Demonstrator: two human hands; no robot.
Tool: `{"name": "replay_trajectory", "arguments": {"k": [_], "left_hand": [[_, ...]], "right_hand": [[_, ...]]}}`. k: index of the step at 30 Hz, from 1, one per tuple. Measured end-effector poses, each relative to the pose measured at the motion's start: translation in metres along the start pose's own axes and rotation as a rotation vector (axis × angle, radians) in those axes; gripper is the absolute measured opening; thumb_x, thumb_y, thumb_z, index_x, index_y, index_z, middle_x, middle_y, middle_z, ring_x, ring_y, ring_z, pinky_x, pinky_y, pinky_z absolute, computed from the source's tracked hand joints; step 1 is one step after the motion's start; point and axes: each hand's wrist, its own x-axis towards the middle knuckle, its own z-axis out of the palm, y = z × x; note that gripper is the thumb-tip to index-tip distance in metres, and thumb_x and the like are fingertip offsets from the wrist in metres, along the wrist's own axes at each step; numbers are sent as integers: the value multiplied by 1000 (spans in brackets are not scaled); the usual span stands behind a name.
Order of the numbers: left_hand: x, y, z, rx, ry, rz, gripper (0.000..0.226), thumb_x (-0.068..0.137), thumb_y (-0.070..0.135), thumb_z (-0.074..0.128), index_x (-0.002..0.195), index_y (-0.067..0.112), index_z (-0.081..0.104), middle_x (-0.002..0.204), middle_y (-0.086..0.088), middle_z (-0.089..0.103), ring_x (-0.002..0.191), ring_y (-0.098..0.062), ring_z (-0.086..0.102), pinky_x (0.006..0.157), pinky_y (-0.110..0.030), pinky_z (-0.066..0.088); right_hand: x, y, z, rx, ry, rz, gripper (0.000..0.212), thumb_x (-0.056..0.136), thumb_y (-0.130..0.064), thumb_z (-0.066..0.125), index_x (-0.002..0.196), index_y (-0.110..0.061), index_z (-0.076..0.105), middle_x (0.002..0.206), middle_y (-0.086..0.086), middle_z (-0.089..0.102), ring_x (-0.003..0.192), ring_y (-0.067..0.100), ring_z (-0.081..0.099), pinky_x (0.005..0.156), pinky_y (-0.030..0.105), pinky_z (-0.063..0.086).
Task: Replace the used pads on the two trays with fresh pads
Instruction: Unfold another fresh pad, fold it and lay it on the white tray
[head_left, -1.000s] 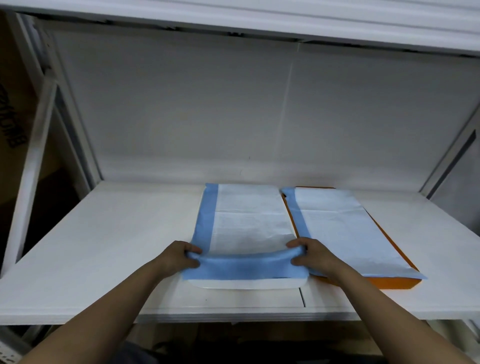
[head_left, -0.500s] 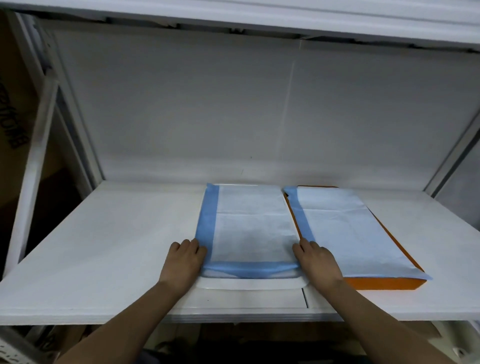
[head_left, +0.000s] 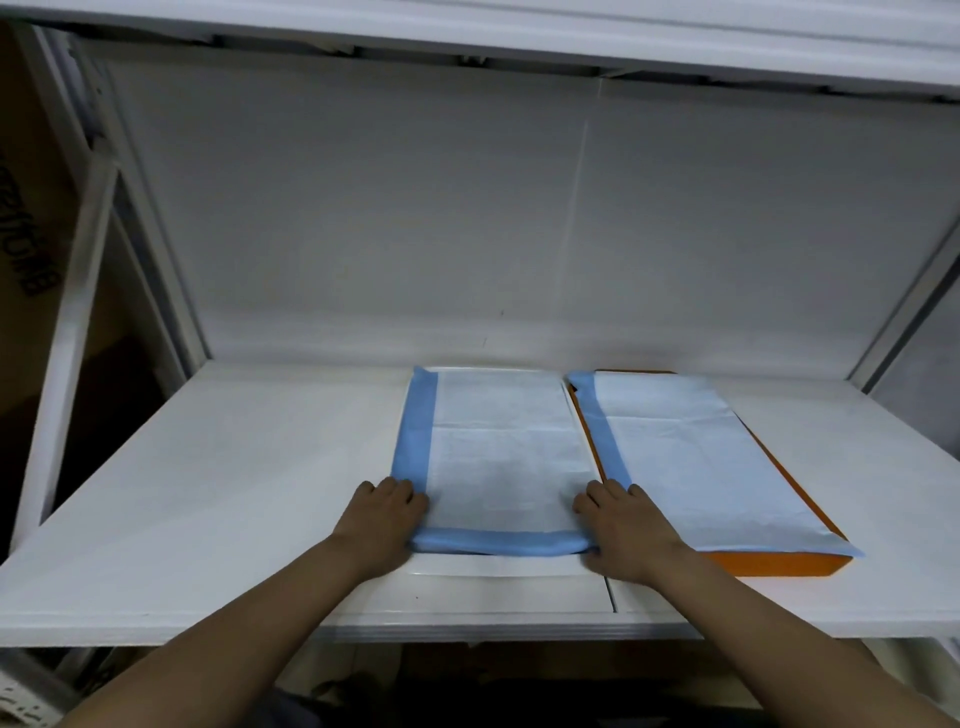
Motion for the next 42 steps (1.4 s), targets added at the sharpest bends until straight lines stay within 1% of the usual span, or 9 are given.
{"name": "replay_trajectory", "arguments": {"k": [4, 11, 17, 22, 25, 28, 34, 38, 42], "left_hand": [[8, 17, -7, 124, 40, 170, 40, 28, 18, 84, 60, 21, 60, 58, 2, 53, 44, -15, 50, 52, -22, 19], [27, 43, -7, 41, 95, 118, 49, 10, 3, 83, 49, 16, 56, 45, 0, 46, 33, -15, 43, 47, -19, 15], [32, 48, 11, -44, 100, 78, 48, 11, 5, 87, 44, 15, 53, 40, 0, 44, 28, -15, 42, 33, -12, 20], [31, 42, 14, -111, 52, 75, 52, 12, 7, 88, 50, 17, 53, 44, 5, 46, 29, -9, 42, 29, -19, 15], [28, 28, 9, -379, 40, 51, 37, 57, 13, 83, 82, 14, 55, 72, 8, 46, 64, -12, 52, 42, -17, 21], [27, 11, 7, -592, -135, 29, 35, 82, 22, 69, 112, 15, 52, 99, 6, 44, 91, -11, 48, 65, -7, 35], [19, 6, -6, -499, -189, 44, 41, 85, 32, 64, 123, 23, 54, 121, 5, 53, 110, -11, 52, 91, -26, 45], [24, 24, -3, -226, -76, 181, 32, 88, 32, 58, 118, 21, 57, 118, 0, 58, 106, -18, 56, 81, -29, 44], [31, 35, -6, -135, -7, 204, 20, 82, 22, 65, 100, 15, 62, 101, -5, 63, 90, -22, 62, 64, -27, 37]], "right_hand": [[7, -13, -3, -27, -11, -106, 43, 41, -41, 85, 71, -21, 63, 69, -3, 58, 57, 14, 57, 46, 26, 42], [20, -25, -3, -74, 23, -67, 56, 22, -6, 87, 67, -14, 55, 55, 1, 50, 39, 16, 47, 41, 23, 17], [23, -28, 7, 71, 36, 11, 83, 19, -4, 89, 78, -17, 32, 52, 0, 50, 34, 13, 45, 32, 17, 23], [17, -24, 17, 102, -16, 31, 85, 17, -8, 91, 82, -15, 36, 56, 0, 52, 33, 11, 46, 33, 20, 16], [15, -19, 3, 93, 0, 46, 67, 43, -4, 87, 93, -10, 43, 75, 6, 59, 48, 15, 47, 39, 21, 7], [15, -5, 0, 288, -163, 71, 30, 84, -10, 60, 110, -12, 46, 111, 6, 51, 79, 14, 42, 47, 22, 22], [9, 3, -10, 345, -184, 25, 39, 84, -32, 61, 121, -22, 50, 117, -4, 48, 105, 14, 48, 75, 24, 39], [11, -6, 1, 189, -25, -144, 31, 84, -33, 59, 111, -17, 58, 107, 4, 56, 97, 21, 54, 71, 31, 39], [13, -9, 0, 53, 4, -214, 32, 54, -31, 83, 74, -22, 61, 71, -4, 57, 58, 11, 56, 44, 23, 33]]}}
